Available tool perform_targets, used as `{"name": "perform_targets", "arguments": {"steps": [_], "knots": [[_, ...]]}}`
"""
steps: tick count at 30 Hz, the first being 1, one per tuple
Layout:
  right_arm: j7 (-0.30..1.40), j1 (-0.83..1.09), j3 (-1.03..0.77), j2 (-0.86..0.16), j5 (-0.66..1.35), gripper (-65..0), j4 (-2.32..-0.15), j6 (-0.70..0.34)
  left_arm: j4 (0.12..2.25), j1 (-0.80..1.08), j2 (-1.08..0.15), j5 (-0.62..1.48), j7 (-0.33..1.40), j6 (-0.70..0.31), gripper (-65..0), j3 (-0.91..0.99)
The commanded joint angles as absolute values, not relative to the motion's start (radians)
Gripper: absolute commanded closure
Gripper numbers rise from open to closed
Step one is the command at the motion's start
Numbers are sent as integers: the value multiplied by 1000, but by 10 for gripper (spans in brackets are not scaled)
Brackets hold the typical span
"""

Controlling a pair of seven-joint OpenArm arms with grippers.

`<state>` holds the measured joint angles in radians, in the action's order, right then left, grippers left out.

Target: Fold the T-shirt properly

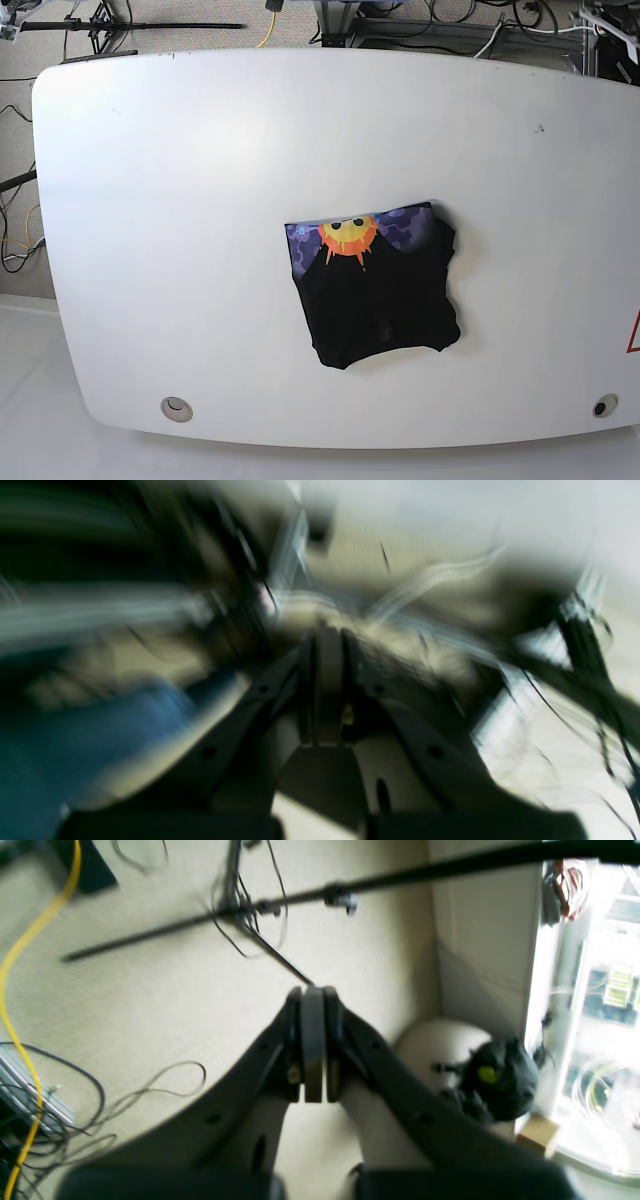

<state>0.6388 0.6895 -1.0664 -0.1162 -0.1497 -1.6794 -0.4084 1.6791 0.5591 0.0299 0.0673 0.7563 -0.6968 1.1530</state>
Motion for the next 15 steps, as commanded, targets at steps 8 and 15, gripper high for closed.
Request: {"name": "perform_targets", "arguments": {"steps": [8, 15], "knots": [[332, 578, -1135, -28, -473, 0, -1345, -582, 1366, 604, 4, 10, 696, -698, 0, 1064], [179, 458, -1233, -15, -667, 0, -1093, -639, 1147, 568, -7, -124, 476, -698, 0, 957]]}}
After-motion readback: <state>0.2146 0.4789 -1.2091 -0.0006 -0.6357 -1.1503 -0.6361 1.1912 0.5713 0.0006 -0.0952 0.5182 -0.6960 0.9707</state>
